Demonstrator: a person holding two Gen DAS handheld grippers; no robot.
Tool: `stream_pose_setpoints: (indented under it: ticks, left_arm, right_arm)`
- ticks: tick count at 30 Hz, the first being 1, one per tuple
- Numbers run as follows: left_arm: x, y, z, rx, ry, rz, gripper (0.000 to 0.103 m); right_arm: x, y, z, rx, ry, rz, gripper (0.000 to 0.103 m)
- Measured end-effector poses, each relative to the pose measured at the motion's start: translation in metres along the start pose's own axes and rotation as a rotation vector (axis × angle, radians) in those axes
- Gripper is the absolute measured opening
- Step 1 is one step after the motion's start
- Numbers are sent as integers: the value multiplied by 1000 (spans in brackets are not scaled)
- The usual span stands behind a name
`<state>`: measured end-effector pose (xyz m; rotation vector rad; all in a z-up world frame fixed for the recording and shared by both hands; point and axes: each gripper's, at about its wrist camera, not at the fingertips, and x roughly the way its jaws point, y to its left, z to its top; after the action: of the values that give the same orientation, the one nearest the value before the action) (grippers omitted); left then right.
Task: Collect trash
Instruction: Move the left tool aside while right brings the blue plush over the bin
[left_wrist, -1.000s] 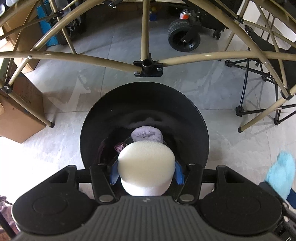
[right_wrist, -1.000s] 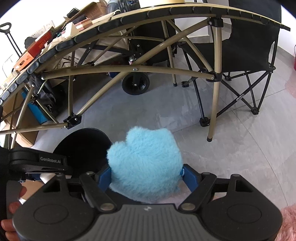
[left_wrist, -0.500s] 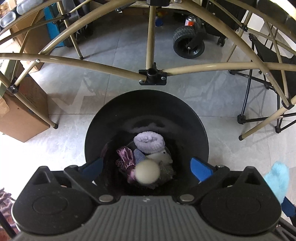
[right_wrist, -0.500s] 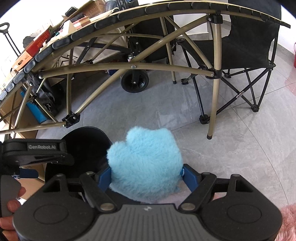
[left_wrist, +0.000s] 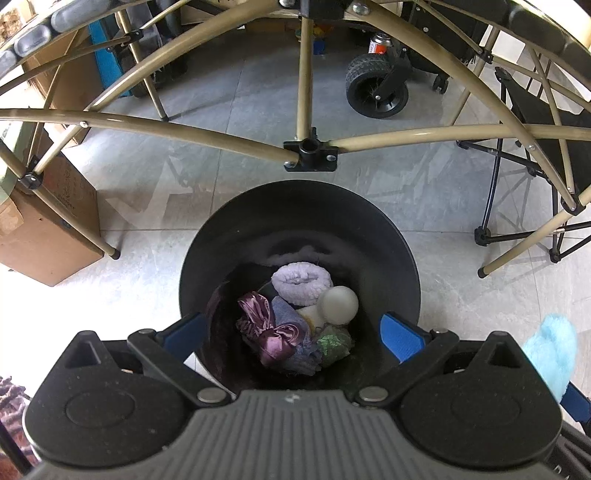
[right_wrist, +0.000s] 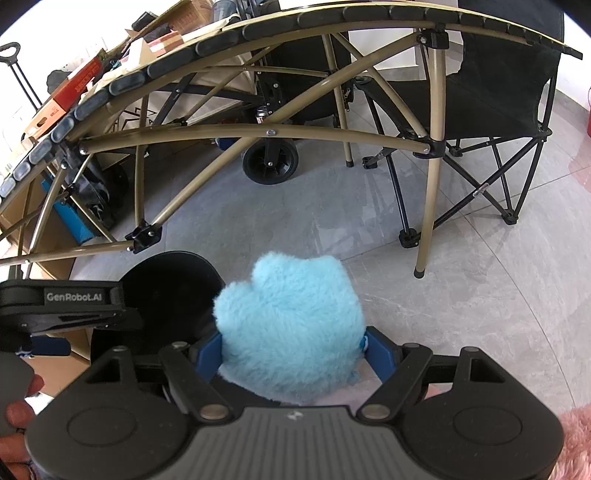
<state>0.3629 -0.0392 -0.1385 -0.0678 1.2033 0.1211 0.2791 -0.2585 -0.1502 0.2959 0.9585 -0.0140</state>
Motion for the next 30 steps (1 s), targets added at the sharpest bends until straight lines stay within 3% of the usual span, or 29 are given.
stream_pose_setpoints:
  ticks: [13, 30]
  left_arm:
    - [-17, 42, -1, -62, -35, 4, 103]
    - [-34, 145, -13, -228, -58, 20, 103]
  right_arm:
    - [2, 31, 4, -58, -8, 13, 78]
    - [14, 119, 12, -165, 1, 74, 78]
